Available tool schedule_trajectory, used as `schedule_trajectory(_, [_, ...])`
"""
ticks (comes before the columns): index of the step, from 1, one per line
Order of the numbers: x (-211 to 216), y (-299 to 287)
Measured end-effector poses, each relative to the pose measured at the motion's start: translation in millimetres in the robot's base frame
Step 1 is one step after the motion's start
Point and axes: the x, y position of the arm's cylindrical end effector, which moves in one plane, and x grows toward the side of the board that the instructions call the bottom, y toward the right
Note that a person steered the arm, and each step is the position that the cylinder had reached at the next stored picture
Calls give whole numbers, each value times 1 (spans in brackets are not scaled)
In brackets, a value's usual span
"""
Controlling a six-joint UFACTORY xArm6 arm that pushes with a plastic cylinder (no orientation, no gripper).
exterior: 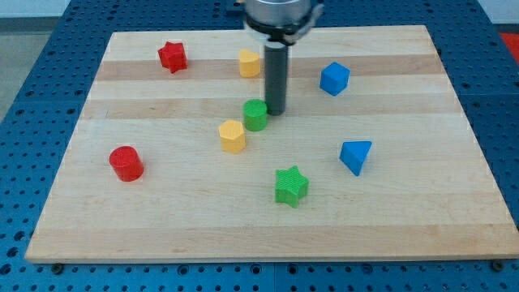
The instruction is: Place the green circle diagonally above the top left side of the yellow hexagon
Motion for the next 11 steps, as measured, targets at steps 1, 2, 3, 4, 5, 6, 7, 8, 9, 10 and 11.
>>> schedule_trajectory(1, [5, 9])
schedule_trajectory(2, [26, 38])
schedule_trajectory(3, [40, 38])
schedule_trajectory(4, [27, 8])
schedule_trajectory(5, [-10, -25])
schedule_trajectory(6, [-23, -41])
schedule_trajectory(7, [-7, -2])
schedule_trajectory(8, [14, 12])
schedule_trajectory(9, [20, -21])
schedule_trajectory(10, [15, -71])
schedule_trajectory(11, [-18, -97])
